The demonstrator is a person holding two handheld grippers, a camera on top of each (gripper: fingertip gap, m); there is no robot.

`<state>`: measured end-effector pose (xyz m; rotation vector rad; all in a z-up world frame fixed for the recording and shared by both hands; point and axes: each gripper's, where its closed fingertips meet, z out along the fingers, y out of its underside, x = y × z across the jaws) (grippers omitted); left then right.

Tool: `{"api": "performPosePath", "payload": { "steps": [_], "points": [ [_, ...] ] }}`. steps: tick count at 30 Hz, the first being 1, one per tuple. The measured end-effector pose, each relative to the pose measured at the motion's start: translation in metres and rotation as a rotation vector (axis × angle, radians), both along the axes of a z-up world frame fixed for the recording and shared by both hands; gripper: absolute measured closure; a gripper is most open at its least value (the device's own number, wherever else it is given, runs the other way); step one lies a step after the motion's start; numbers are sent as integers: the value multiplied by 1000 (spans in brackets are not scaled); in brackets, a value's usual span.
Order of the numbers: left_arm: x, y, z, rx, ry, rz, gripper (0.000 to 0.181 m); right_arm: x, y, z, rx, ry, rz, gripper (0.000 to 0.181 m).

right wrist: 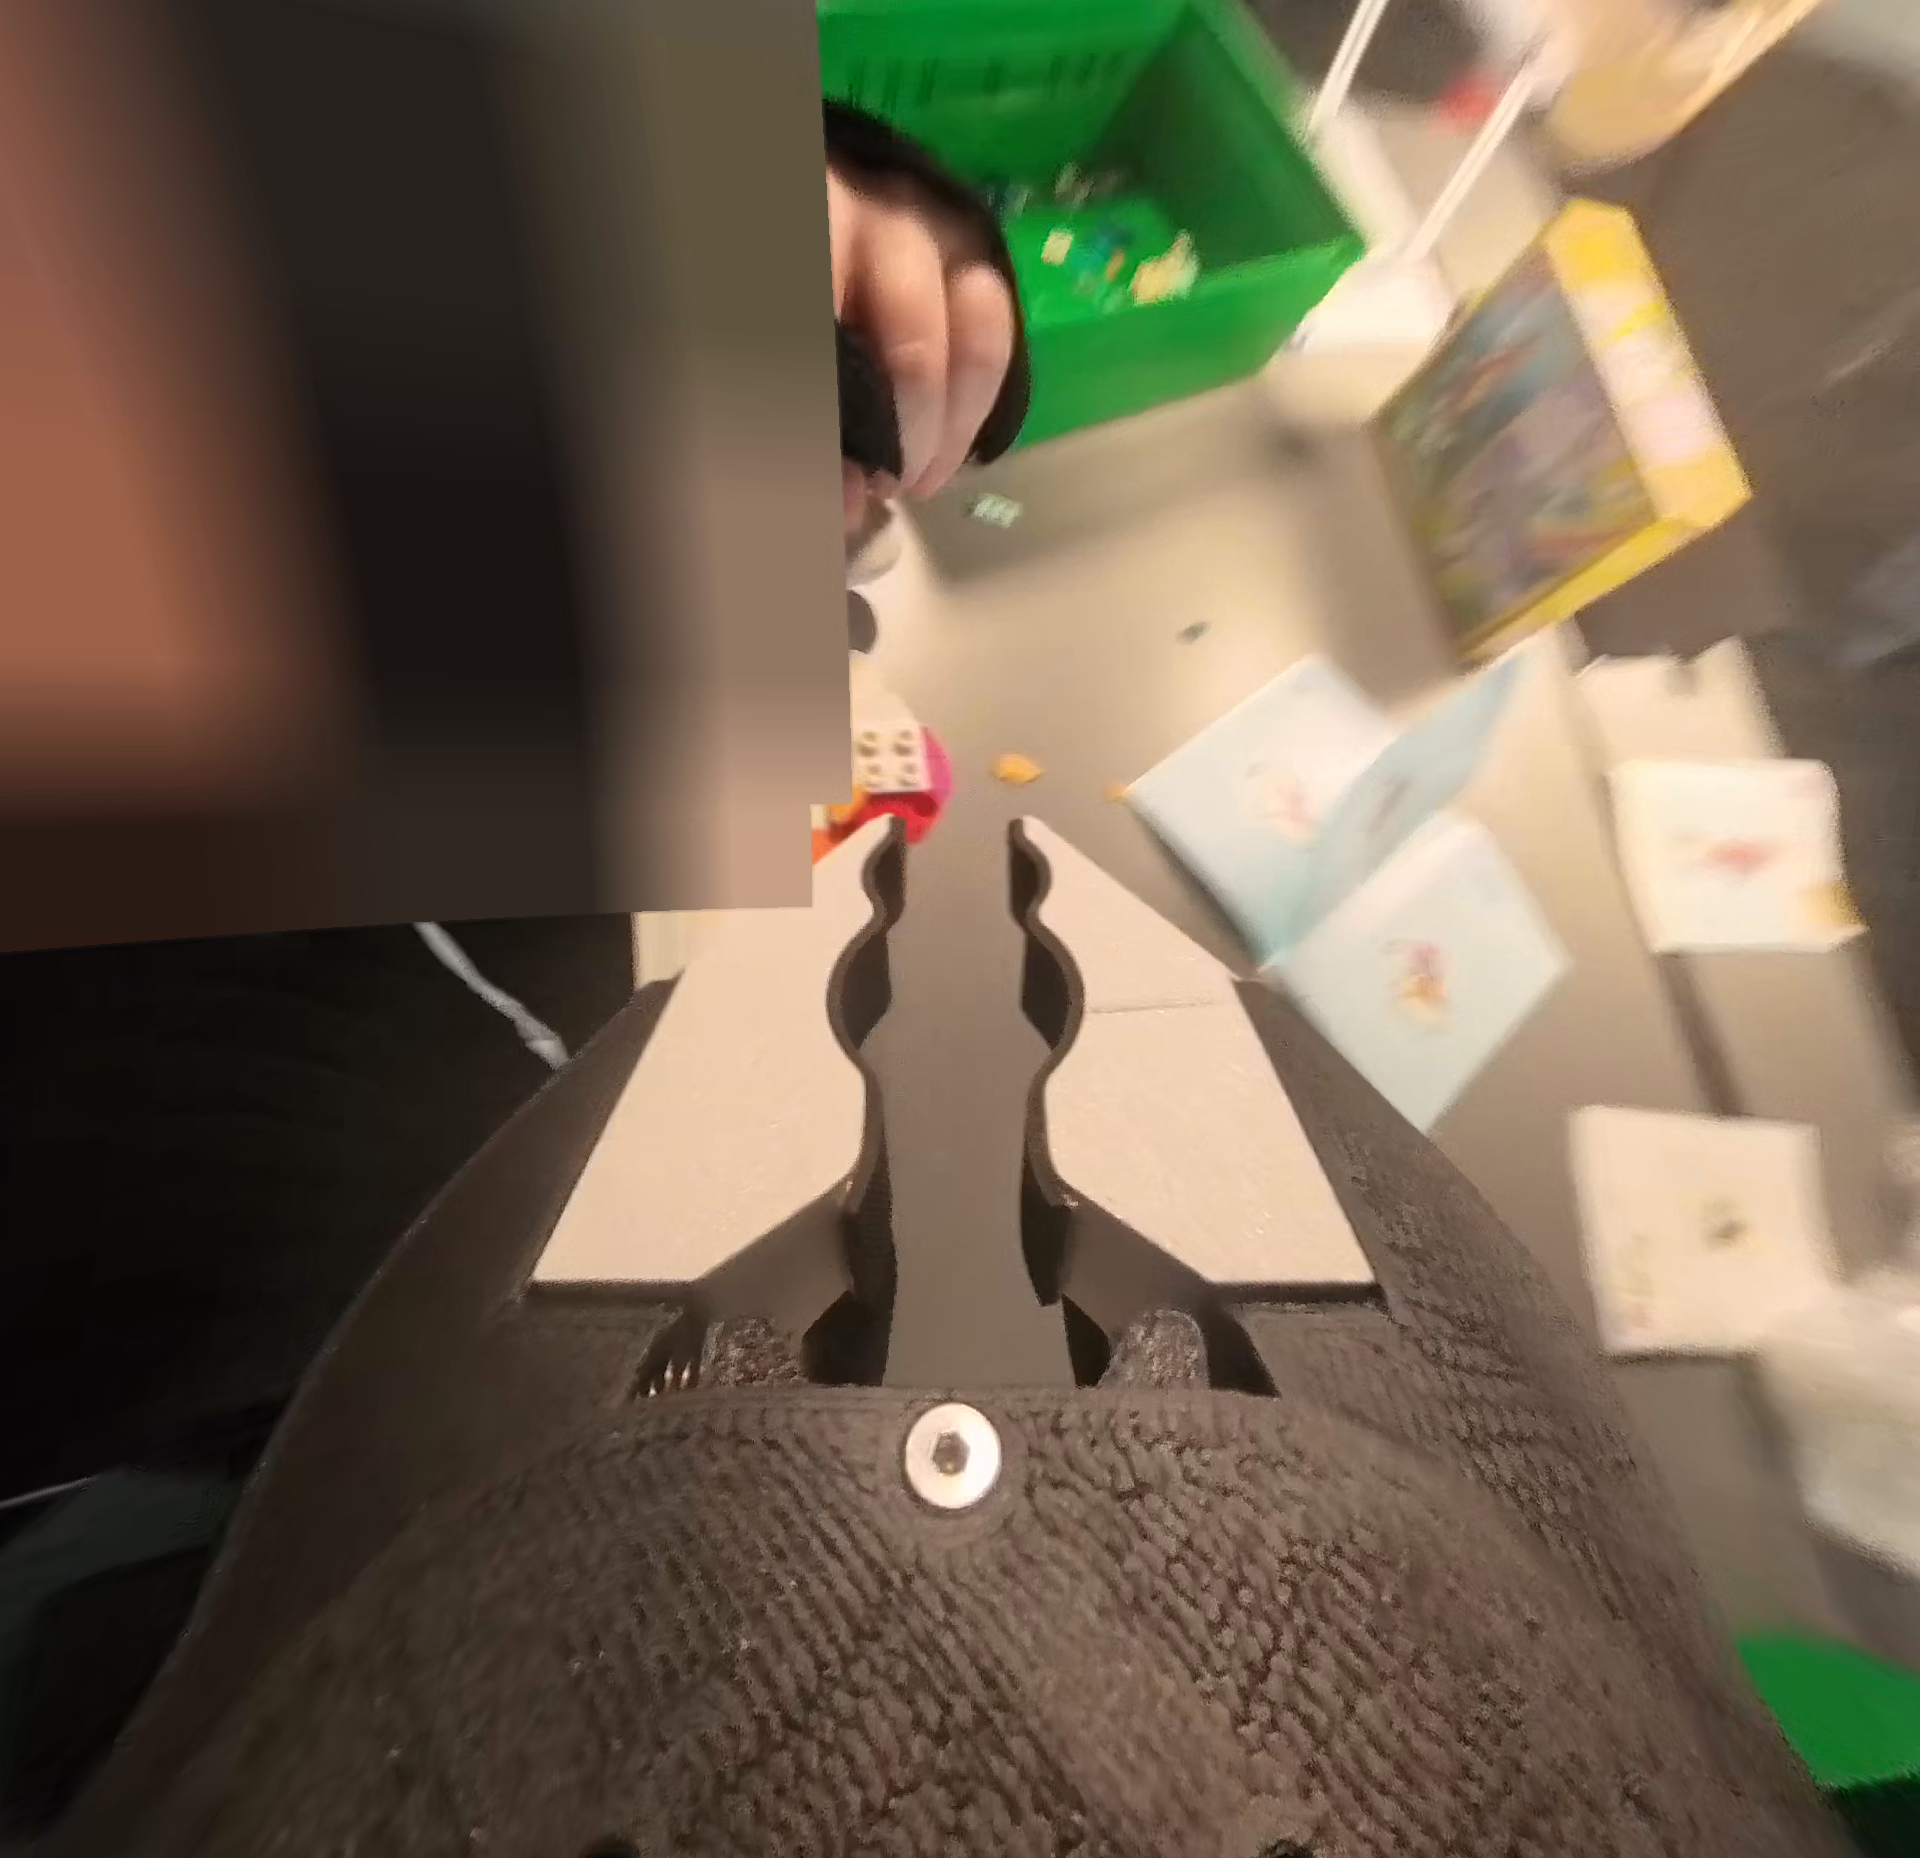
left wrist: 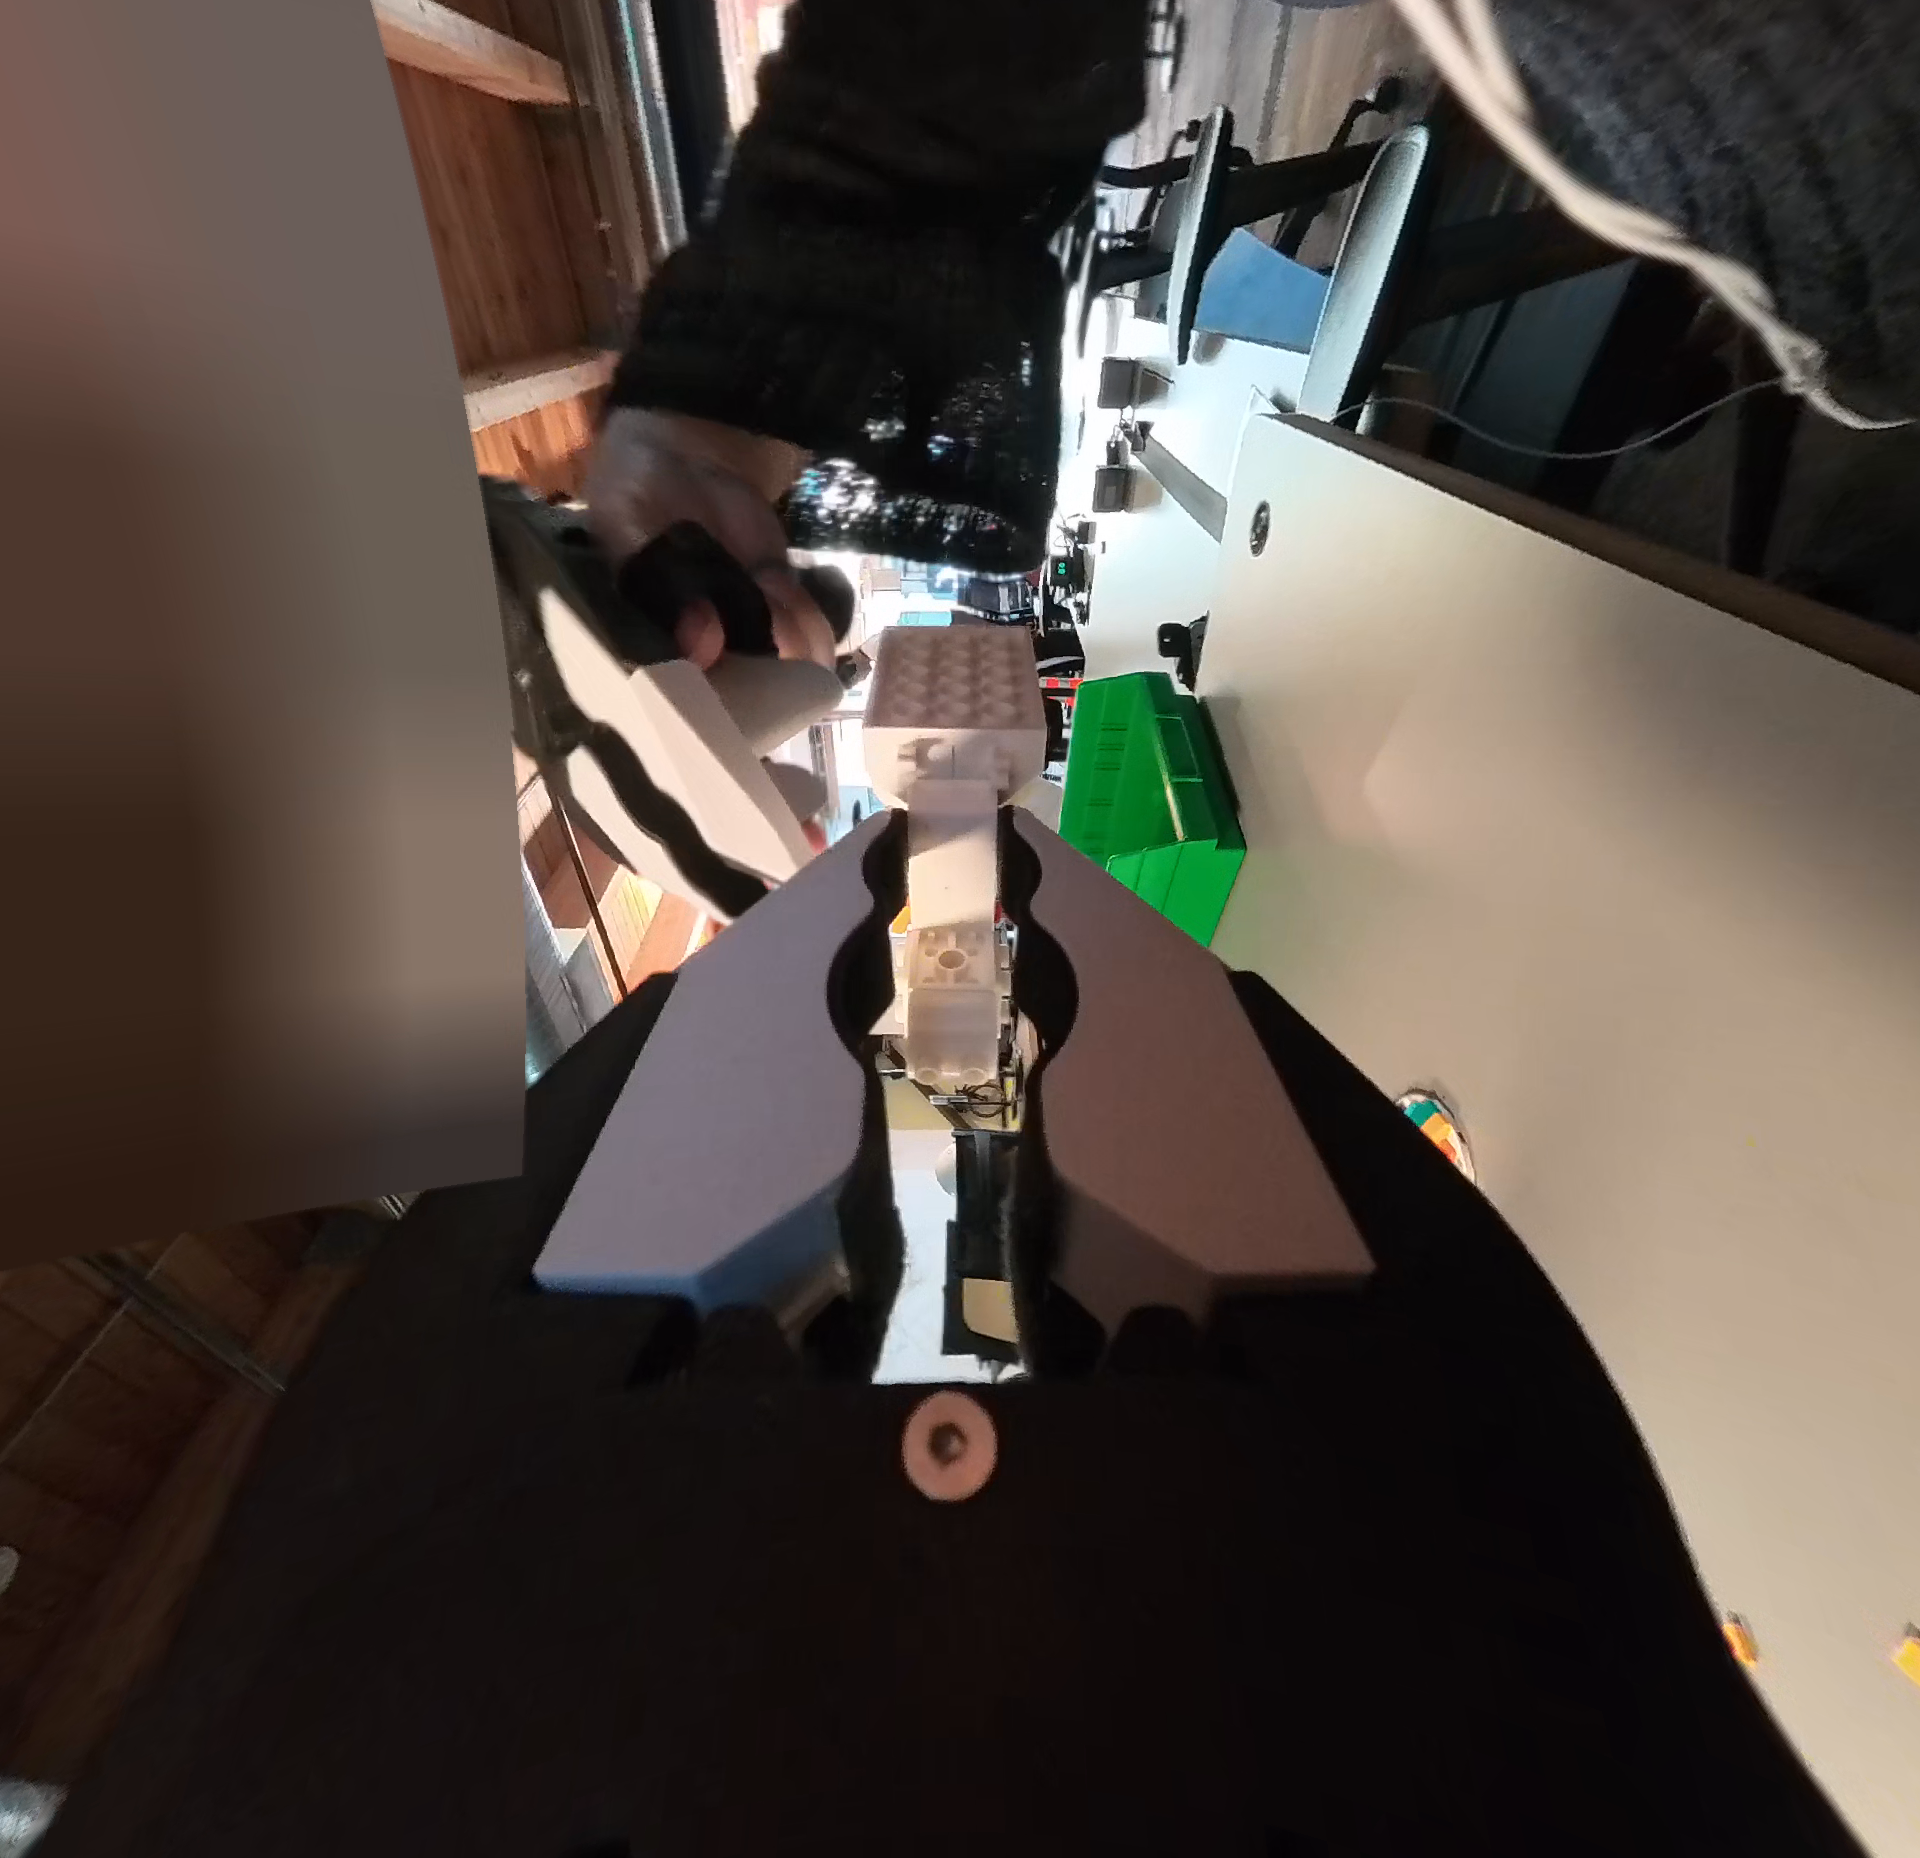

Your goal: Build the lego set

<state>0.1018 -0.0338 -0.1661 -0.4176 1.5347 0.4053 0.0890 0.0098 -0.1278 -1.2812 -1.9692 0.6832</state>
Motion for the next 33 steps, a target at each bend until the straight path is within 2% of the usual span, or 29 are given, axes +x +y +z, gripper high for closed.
{"api": "performPosePath", "payload": {
  "steps": [3, 6, 8, 11, 14, 16, 23, 33],
  "points": [
    [-4, -1, 7, -23, -27, -12, 166, 11, 5, 1, 217, 95, 171, 143],
    [-8, -4, 15, -60, -62, -42, 166, 17, 14, -8, 621, 201, 331, 124],
    [-10, -6, 18, -80, -79, -60, 166, 14, 21, -14, 837, 235, 349, 124],
    [-10, -10, 21, -97, -93, -84, 166, 7, 14, -23, 1038, 278, 413, 110],
    [-9, -12, 21, -104, -95, -95, 166, -1, -6, -27, 1092, 353, 483, 103],
    [-8, -14, 21, -108, -93, -103, 166, -5, -18, -25, 1121, 415, 523, 104],
    [-7, -19, 21, -123, -98, -132, 166, -11, -39, -18, 1168, 559, 599, 136],
    [-6, -21, 21, -126, -95, -142, 167, -14, -45, -24, 1194, 550, 626, 145]
  ]
}}
